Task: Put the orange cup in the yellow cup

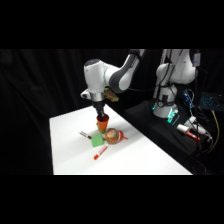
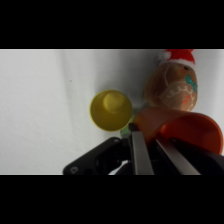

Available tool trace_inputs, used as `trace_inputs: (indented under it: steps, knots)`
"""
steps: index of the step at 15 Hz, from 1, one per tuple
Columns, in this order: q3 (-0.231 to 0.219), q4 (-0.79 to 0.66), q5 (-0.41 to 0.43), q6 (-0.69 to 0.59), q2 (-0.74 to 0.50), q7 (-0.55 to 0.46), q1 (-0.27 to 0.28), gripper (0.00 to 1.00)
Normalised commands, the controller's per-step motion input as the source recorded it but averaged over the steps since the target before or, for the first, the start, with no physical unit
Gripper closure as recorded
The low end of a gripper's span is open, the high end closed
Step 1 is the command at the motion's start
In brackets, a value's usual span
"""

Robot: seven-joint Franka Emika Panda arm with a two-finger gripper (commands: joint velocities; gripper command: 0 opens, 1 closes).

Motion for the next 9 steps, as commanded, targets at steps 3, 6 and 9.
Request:
trace_inputs:
  steps: [3,6,9]
  knots:
    - [-0.042,-0.15,0.110,0.02,-0.22,-0.08,-0.058,0.96]
    - [-0.030,-0.14,0.108,0.03,-0.20,-0.07,-0.041,0.96]
    - [-0.029,-0.15,0.106,0.04,-0.19,-0.07,-0.041,0.96]
